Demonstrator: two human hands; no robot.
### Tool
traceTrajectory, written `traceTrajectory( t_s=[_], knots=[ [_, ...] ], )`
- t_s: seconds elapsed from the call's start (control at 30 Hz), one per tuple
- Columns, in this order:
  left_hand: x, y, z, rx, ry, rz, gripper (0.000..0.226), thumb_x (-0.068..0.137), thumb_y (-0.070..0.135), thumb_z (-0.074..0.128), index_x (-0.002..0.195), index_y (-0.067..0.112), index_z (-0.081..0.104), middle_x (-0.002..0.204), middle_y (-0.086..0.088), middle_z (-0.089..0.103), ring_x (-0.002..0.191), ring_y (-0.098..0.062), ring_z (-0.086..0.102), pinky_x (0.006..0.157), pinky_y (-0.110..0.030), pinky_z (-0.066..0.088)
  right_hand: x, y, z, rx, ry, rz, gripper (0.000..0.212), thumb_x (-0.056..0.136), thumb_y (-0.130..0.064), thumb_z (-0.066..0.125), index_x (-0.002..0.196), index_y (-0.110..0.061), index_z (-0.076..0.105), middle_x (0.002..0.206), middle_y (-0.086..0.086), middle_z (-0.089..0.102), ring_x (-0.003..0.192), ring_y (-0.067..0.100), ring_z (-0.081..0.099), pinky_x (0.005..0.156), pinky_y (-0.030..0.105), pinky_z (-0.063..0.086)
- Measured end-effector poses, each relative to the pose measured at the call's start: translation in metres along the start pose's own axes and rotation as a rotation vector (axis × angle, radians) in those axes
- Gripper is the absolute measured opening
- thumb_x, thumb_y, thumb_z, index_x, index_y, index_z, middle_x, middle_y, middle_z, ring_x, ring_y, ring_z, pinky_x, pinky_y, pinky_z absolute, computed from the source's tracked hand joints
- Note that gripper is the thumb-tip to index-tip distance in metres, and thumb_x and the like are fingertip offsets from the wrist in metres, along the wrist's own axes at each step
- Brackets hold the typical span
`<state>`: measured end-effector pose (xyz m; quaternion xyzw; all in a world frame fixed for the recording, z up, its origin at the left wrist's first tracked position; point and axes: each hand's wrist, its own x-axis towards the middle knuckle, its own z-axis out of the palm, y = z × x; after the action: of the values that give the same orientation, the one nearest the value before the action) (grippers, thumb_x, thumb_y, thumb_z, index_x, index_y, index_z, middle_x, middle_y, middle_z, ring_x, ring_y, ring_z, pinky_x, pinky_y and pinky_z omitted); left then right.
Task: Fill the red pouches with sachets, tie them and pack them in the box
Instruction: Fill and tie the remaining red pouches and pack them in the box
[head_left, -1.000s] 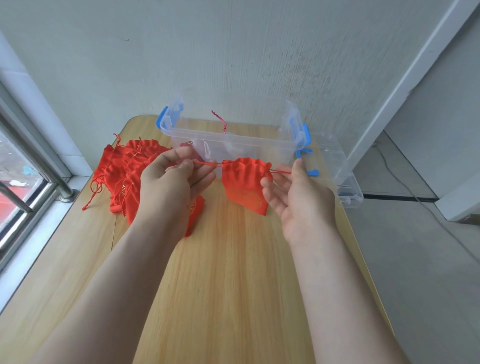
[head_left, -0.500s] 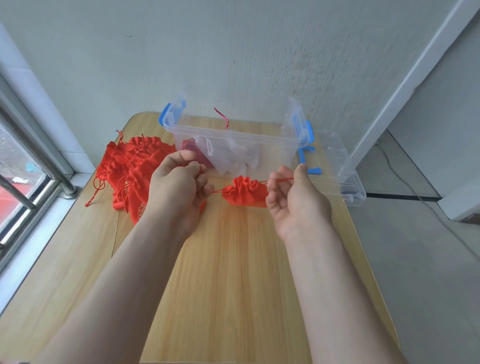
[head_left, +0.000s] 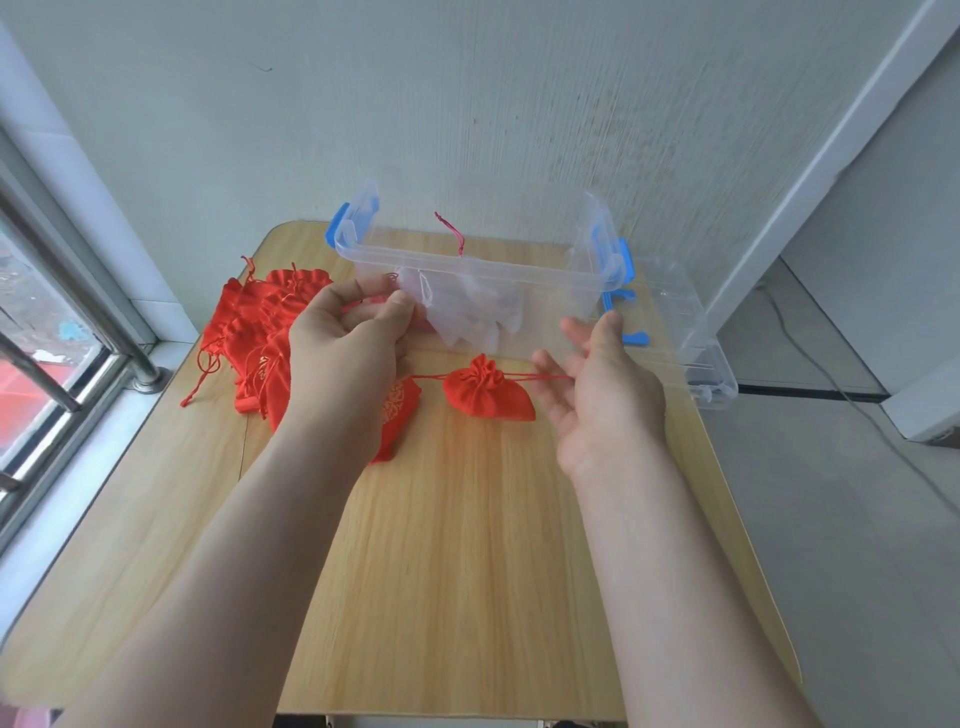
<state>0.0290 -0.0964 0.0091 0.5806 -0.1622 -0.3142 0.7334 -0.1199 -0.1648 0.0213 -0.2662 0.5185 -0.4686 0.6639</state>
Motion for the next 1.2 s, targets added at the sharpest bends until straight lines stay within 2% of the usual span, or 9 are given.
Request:
traceTrajectory(
  t_s=[0.17, 0.27, 0.4, 0.5, 0.57, 0.7, 0.93, 1.03, 1.2],
  knots=[
    [-0.002, -0.004, 0.000, 0.057, -0.146, -0.031, 0.007, 0.100, 0.020, 0.074, 0.105, 0.015, 0.071, 0.101, -0.002, 0.082, 0.061, -0.009, 0.055, 0.054, -0.023, 0.046, -0.002, 0.008, 0.008, -0.437, -0.264, -0.075, 0.016, 0.102, -0.022, 0.070, 0.093, -0.013, 0.080, 0.076, 0.006, 0.066, 0.049, 0.012, 0.058, 0.064, 0.036, 0.066],
    [-0.001, -0.006, 0.001, 0.058, -0.143, -0.062, 0.017, 0.101, 0.022, 0.073, 0.114, 0.012, 0.072, 0.104, -0.002, 0.082, 0.078, -0.013, 0.069, 0.077, -0.036, 0.058, -0.007, 0.011, 0.008, -0.788, -0.448, -0.080, 0.017, 0.093, -0.022, 0.076, 0.094, -0.007, 0.082, 0.068, 0.005, 0.068, 0.055, 0.016, 0.065, 0.077, 0.045, 0.068],
    [-0.001, -0.007, 0.000, 0.050, -0.148, -0.093, 0.023, 0.100, 0.022, 0.074, 0.120, 0.011, 0.071, 0.105, -0.002, 0.082, 0.097, -0.017, 0.077, 0.092, -0.039, 0.057, -0.015, 0.016, 0.009, -0.972, -0.641, -0.136, 0.015, 0.097, -0.028, 0.074, 0.091, -0.017, 0.082, 0.055, -0.011, 0.064, 0.059, 0.009, 0.064, 0.067, 0.025, 0.059],
    [-0.002, -0.007, -0.001, 0.124, -0.202, -0.093, 0.020, 0.100, 0.026, 0.074, 0.116, 0.015, 0.074, 0.108, 0.001, 0.082, 0.109, -0.018, 0.076, 0.102, -0.043, 0.054, -0.011, 0.021, 0.008, -0.965, -0.618, -0.206, 0.022, 0.100, -0.033, 0.073, 0.085, -0.019, 0.081, 0.054, -0.009, 0.065, 0.056, 0.009, 0.066, 0.062, 0.025, 0.058],
    [-0.001, -0.008, -0.002, 0.174, -0.242, -0.101, 0.019, 0.101, 0.031, 0.073, 0.114, 0.018, 0.075, 0.109, 0.004, 0.082, 0.103, -0.014, 0.076, 0.100, -0.042, 0.056, -0.007, 0.021, 0.007, -0.905, -0.555, -0.235, 0.023, 0.101, -0.030, 0.072, 0.085, -0.016, 0.081, 0.057, -0.005, 0.066, 0.056, 0.012, 0.069, 0.064, 0.030, 0.063],
    [0.003, -0.011, -0.002, 0.354, -0.233, -0.114, 0.016, 0.103, 0.025, 0.067, 0.113, 0.019, 0.078, 0.097, 0.006, 0.082, 0.073, -0.010, 0.068, 0.067, -0.023, 0.050, -0.001, 0.019, 0.007, -0.780, -0.478, -0.251, 0.019, 0.104, -0.025, 0.070, 0.094, -0.013, 0.081, 0.058, -0.002, 0.066, 0.056, 0.013, 0.069, 0.059, 0.026, 0.060],
    [0.001, -0.012, -0.003, 0.435, -0.405, -0.186, 0.019, 0.081, 0.015, 0.071, 0.095, 0.012, 0.085, 0.084, -0.007, 0.074, 0.081, -0.019, 0.061, 0.083, -0.044, 0.050, 0.009, 0.026, 0.006, -0.790, -0.387, -0.316, 0.013, 0.099, -0.028, 0.074, 0.092, -0.024, 0.084, 0.072, -0.003, 0.077, 0.072, 0.019, 0.078, 0.076, 0.050, 0.068],
    [0.000, -0.013, -0.005, 0.439, -0.463, -0.181, 0.013, 0.091, 0.006, 0.076, 0.102, 0.002, 0.081, 0.093, -0.014, 0.081, 0.086, -0.023, 0.074, 0.088, -0.039, 0.059, 0.009, 0.027, 0.005, -0.789, -0.365, -0.307, 0.015, 0.096, -0.028, 0.075, 0.084, -0.024, 0.084, 0.072, 0.002, 0.077, 0.076, 0.029, 0.078, 0.074, 0.053, 0.067],
    [-0.002, -0.014, -0.006, 0.515, -0.423, -0.165, 0.010, 0.095, 0.003, 0.074, 0.104, 0.001, 0.080, 0.093, -0.013, 0.082, 0.078, -0.014, 0.075, 0.066, -0.021, 0.059, 0.009, 0.018, 0.000, -0.778, -0.362, -0.212, 0.022, 0.092, -0.008, 0.066, 0.074, -0.008, 0.079, 0.068, 0.013, 0.076, 0.066, 0.027, 0.077, 0.064, 0.039, 0.067]
  ],
)
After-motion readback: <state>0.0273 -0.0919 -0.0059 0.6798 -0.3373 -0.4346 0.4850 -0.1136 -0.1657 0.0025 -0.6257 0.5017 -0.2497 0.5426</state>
